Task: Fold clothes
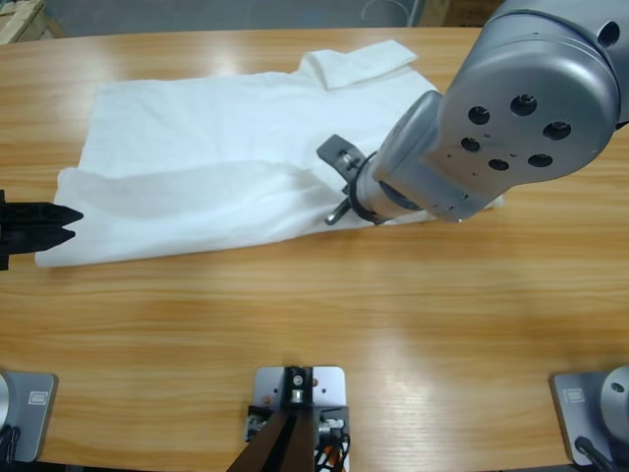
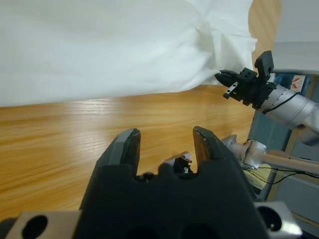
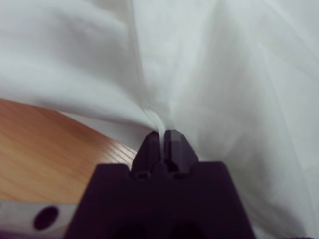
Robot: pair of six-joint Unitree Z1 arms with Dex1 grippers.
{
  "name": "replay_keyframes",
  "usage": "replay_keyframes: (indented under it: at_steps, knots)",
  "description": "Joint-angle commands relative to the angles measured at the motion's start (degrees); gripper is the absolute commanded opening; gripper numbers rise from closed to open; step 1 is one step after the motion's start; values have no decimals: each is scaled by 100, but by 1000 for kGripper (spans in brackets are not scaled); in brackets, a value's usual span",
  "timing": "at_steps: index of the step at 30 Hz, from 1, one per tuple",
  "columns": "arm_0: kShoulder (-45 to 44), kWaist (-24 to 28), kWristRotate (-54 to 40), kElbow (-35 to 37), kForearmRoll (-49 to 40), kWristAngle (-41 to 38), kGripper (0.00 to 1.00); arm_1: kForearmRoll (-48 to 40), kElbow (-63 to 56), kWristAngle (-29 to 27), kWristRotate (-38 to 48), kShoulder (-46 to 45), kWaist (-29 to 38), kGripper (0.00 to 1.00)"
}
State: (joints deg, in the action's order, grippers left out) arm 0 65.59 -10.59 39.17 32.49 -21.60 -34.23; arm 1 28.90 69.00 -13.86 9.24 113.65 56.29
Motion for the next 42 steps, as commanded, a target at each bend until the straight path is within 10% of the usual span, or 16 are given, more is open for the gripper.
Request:
replay_keyframes:
  at_steps: [1,14,37,40,42]
  knots:
    - [372,-75,-6,-245,91,-174,445,116,0,-72,-271,-196,-57,0]
    - [513,-92,-29,-746,705,-181,503,1807,1487,335,-633,-15,-57,0]
    - [578,-92,-132,-999,1237,-323,497,1722,1740,1435,-655,68,-57,0]
    - [674,-187,-138,-869,1250,-374,17,1525,1703,1474,-637,-756,-125,0]
    - [774,-340,-324,-662,1215,-365,0,1515,1559,1598,-593,-1226,-626,0]
